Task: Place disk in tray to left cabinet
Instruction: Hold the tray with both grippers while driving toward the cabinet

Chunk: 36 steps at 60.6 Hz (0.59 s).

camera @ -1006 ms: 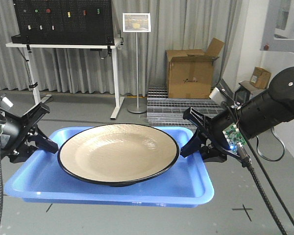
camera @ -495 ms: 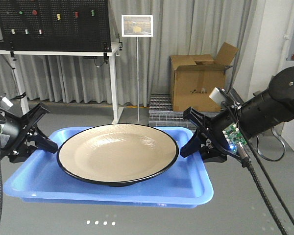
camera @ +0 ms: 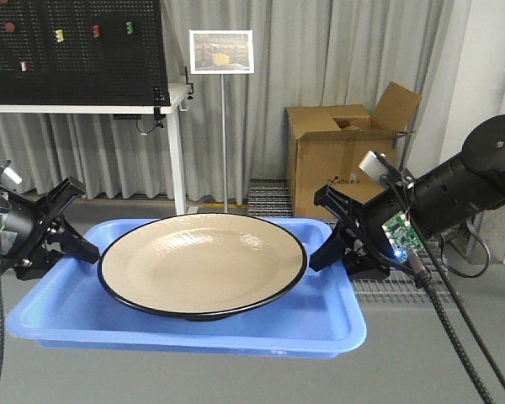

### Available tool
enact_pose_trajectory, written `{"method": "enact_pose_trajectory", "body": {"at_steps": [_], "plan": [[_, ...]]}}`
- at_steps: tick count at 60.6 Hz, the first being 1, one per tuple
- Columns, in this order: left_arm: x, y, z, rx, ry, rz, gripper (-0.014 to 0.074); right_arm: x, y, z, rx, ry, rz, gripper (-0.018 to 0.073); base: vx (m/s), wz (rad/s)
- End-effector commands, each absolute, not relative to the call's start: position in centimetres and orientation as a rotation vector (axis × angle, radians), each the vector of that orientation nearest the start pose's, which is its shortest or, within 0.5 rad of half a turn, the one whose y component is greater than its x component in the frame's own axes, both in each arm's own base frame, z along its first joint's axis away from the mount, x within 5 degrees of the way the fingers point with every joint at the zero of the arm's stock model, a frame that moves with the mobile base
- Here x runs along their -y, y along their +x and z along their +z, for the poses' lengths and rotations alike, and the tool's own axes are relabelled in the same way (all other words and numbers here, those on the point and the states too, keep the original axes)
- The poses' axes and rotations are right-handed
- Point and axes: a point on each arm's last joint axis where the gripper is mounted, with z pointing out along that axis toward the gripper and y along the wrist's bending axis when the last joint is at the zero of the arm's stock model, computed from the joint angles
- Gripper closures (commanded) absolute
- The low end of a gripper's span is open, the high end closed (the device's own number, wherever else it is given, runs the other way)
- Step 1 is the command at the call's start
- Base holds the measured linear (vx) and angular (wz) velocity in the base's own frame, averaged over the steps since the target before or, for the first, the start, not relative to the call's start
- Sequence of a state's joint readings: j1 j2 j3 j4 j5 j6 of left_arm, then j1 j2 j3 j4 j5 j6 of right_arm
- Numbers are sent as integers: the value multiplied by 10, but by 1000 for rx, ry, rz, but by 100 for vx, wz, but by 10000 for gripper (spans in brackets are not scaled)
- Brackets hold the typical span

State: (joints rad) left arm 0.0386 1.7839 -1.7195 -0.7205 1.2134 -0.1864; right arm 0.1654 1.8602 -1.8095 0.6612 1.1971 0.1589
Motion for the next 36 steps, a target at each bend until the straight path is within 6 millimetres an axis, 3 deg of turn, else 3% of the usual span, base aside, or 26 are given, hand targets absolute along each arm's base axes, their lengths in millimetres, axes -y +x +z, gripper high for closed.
{"method": "enact_pose_trajectory", "body": {"at_steps": [1,36], "plan": [[70,363,401,-2466,-411,-1394,597,-142,369,397,-2497,104,1332,565,64,-6],[70,363,401,-2465,-412,-1393,597,-142,369,397,-2497,104,1332,565,61,-6]]}}
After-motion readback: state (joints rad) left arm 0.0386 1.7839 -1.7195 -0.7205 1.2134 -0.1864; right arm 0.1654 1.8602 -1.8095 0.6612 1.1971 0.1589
